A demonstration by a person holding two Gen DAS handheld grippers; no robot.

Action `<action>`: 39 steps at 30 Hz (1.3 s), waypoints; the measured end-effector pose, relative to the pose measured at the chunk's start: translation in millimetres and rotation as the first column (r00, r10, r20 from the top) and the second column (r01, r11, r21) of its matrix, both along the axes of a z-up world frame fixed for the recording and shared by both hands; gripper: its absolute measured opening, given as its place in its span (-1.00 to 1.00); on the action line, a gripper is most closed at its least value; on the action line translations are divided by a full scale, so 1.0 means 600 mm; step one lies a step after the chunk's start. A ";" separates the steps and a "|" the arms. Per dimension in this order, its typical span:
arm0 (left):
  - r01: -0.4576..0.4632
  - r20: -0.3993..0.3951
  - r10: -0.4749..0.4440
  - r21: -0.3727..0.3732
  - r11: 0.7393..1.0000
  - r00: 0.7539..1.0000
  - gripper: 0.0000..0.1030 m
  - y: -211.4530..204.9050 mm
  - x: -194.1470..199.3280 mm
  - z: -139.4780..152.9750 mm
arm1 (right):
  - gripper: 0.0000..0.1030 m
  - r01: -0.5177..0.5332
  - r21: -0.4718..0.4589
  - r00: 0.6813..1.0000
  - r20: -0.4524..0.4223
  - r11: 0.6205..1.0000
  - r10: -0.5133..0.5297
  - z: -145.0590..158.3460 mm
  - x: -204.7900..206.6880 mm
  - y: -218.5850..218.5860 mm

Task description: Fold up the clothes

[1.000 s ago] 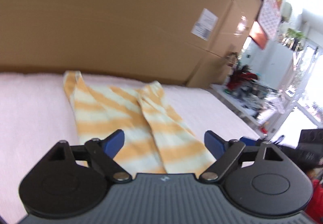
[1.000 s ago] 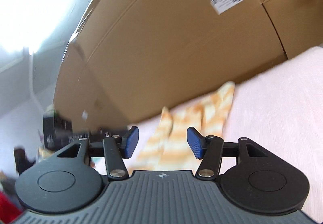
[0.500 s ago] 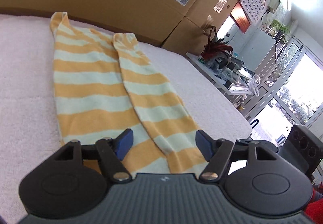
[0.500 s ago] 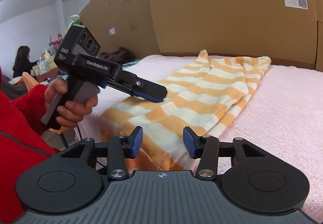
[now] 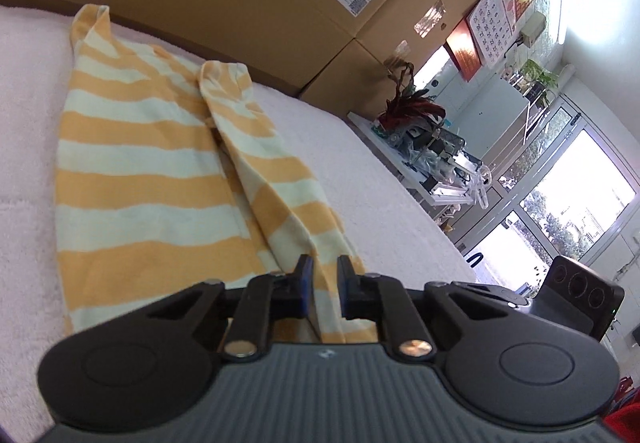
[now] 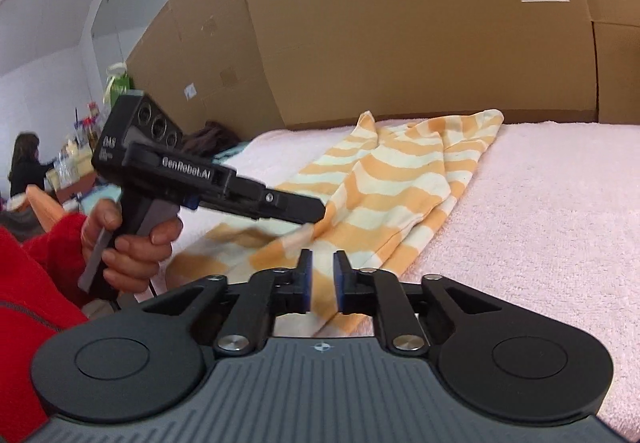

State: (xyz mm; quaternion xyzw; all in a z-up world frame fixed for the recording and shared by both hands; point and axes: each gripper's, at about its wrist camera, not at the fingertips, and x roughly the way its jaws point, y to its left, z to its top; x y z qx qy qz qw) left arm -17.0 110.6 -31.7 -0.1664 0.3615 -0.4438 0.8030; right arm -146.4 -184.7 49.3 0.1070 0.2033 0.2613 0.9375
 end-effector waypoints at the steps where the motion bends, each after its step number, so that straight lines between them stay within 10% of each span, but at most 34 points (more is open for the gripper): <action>1: -0.003 -0.003 0.003 0.000 1.000 1.000 -0.80 0.002 0.002 -0.001 | -0.34 0.019 0.037 1.000 -0.002 0.999 -0.019 0.002 0.004 -0.008; 7: -0.001 -0.015 0.001 -0.001 1.000 1.000 -0.66 0.007 0.012 -0.005 | -0.30 0.139 0.080 0.990 0.000 0.987 -0.140 0.011 0.048 -0.026; 29: 0.079 0.024 -0.077 -0.100 0.992 0.997 -0.33 0.008 0.008 -0.022 | -0.67 0.133 -0.336 0.978 -0.109 0.932 -0.179 0.032 0.524 0.097; 34: 0.096 0.032 -0.093 -0.110 0.989 0.995 -0.22 0.009 0.005 -0.022 | -0.57 0.316 -0.207 0.931 -0.122 0.926 -0.345 0.027 0.522 0.044; 39: 0.111 0.030 -0.109 -0.123 0.986 0.994 -0.14 0.009 0.006 -0.023 | -0.42 0.279 0.050 0.944 -0.197 0.959 -0.265 0.026 0.462 -0.015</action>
